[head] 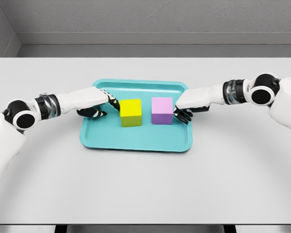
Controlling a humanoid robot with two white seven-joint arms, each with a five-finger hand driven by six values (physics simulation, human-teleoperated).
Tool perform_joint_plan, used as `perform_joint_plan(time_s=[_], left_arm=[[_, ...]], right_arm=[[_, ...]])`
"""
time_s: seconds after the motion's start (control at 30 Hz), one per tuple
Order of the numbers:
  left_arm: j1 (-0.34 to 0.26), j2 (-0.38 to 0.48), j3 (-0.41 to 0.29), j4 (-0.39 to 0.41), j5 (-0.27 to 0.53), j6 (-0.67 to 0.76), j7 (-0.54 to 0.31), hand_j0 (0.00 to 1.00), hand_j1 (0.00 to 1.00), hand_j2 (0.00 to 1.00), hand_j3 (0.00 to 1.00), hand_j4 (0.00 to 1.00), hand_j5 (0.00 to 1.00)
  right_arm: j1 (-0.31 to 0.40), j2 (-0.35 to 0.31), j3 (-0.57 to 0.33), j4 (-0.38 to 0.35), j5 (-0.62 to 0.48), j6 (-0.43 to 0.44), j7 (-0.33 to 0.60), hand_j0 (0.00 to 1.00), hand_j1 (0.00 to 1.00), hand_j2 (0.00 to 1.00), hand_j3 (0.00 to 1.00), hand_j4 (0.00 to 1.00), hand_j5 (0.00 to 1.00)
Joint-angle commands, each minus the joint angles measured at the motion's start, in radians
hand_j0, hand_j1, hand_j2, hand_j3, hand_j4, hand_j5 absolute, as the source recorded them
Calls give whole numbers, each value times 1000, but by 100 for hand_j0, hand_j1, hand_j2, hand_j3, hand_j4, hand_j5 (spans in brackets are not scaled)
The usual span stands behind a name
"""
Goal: Push two cubes
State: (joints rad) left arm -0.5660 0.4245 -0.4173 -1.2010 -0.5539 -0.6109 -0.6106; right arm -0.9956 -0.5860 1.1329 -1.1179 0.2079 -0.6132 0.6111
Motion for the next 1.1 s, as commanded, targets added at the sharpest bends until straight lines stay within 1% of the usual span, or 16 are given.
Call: perform_joint_plan(time_s=[0.0, 0.07, 0.17, 0.2, 0.23, 0.27, 0.37, 0.43, 0.6, 0.97, 1.07], left_arm=[[0, -3, -1, 0, 3, 0, 0, 61, 61, 61, 61, 61, 61], [-6, -10, -15, 0, 3, 0, 0, 61, 61, 61, 61, 61, 61], [-11, -12, -17, 0, 3, 0, 0, 61, 61, 61, 61, 61, 61], [-11, -12, -17, 0, 2, 0, 0, 60, 60, 60, 60, 60, 60], [-14, -12, -32, 0, 2, 0, 0, 60, 60, 60, 60, 60, 60], [-18, -18, -34, 0, 2, 0, 0, 60, 60, 60, 60, 60, 60], [-18, -21, -37, 0, 3, 0, 0, 60, 60, 60, 60, 60, 60], [-20, -27, -37, -2, 5, 0, 0, 60, 60, 60, 60, 60, 60], [-20, -30, -38, -2, 5, 0, 0, 60, 60, 60, 60, 60, 60], [-40, -29, -37, 1, 6, 0, 0, 59, 59, 59, 59, 59, 59], [-41, -10, -26, -3, 22, 0, 0, 59, 59, 59, 59, 59, 59]], right_arm=[[0, 3, -1, 0, -5, 2, 0, 11, 11, 11, 11, 11, 11], [0, 3, -1, 7, -5, 2, 0, 11, 11, 11, 11, 11, 11], [0, 3, 1, 33, -5, 2, 0, 11, 11, 11, 11, 11, 11], [0, 3, -1, 50, -4, 2, 0, 11, 11, 11, 11, 11, 11], [-2, 3, -1, 69, 10, 2, 0, 11, 11, 11, 11, 11, 11], [-3, 3, -1, 70, 10, 2, 0, 11, 11, 11, 11, 11, 11], [-12, 29, -1, 105, 11, 2, 0, 11, 11, 11, 11, 11, 11], [-17, 40, 1, 115, 13, 2, 0, 11, 11, 11, 11, 11, 11], [-20, 54, 7, 115, 16, 2, 0, 11, 11, 11, 11, 11, 11], [-21, 60, 7, 113, 30, 2, 0, 11, 11, 11, 11, 11, 11], [-28, 61, 7, 115, 30, 2, 0, 11, 11, 11, 11, 11, 11]])
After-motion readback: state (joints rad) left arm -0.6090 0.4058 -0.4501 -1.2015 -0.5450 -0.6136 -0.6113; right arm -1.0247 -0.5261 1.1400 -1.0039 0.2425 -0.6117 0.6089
